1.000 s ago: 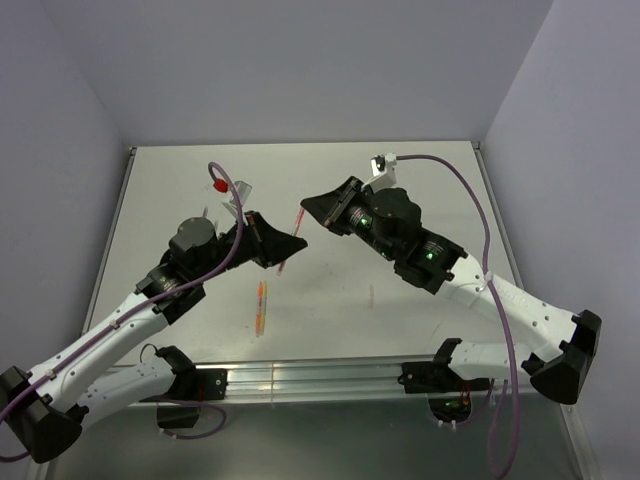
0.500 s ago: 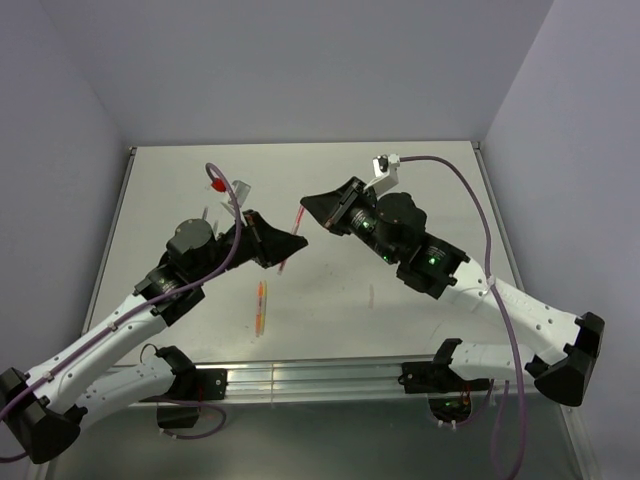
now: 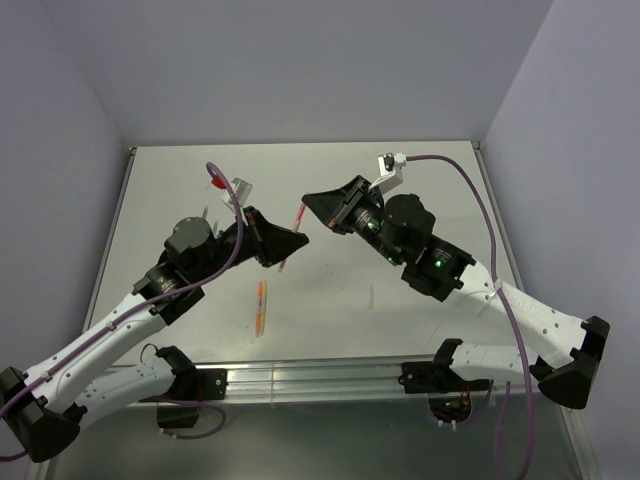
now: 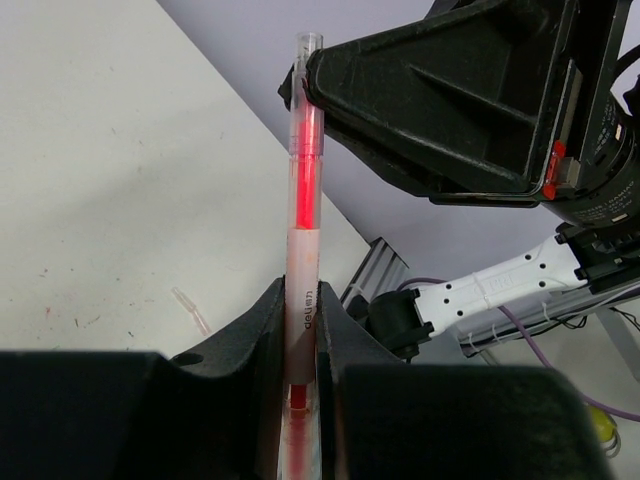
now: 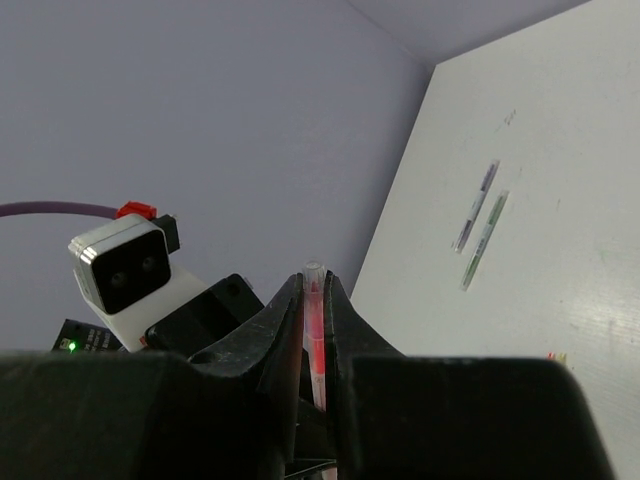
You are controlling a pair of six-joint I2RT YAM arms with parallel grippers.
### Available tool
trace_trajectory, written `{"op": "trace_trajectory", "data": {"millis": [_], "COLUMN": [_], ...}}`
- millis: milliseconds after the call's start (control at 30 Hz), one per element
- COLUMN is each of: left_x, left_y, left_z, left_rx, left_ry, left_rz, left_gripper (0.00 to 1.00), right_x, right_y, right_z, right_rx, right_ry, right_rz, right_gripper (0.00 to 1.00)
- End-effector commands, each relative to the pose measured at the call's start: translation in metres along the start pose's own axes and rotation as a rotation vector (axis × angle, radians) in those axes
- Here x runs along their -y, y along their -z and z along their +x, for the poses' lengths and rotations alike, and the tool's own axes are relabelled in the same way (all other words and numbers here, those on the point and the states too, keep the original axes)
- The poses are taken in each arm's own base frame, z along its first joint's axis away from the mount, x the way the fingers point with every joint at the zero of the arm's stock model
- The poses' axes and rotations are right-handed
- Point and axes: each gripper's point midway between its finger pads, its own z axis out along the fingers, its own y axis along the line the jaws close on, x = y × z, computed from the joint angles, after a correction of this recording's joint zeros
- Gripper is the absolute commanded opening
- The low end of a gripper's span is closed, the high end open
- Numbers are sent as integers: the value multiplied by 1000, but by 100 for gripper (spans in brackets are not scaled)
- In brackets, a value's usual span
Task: Insert the pens into the pen caps
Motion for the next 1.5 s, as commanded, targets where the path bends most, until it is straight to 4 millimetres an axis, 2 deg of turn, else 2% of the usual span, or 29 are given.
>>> {"op": "trace_trajectory", "data": {"millis": [0,600,1467], "left_x": [-4,-2,4], "left_y": [-6,-11,-13], "left_z": [-53,-66,-86], "left_rx": [195,216,251], "left_ry": [-48,-80,-121], "left_rz": [-64,-75,-93], "left_gripper": [0,0,0], "right_x": [-39,-45,-33], "right_y": [28,36,48], "right_z": [41,54,79], "right_rx": [-189,-221,-286], "right_ry": [-2,22,70], "right_rz": [-164,-187,-145], "right_gripper": [0,0,0]}}
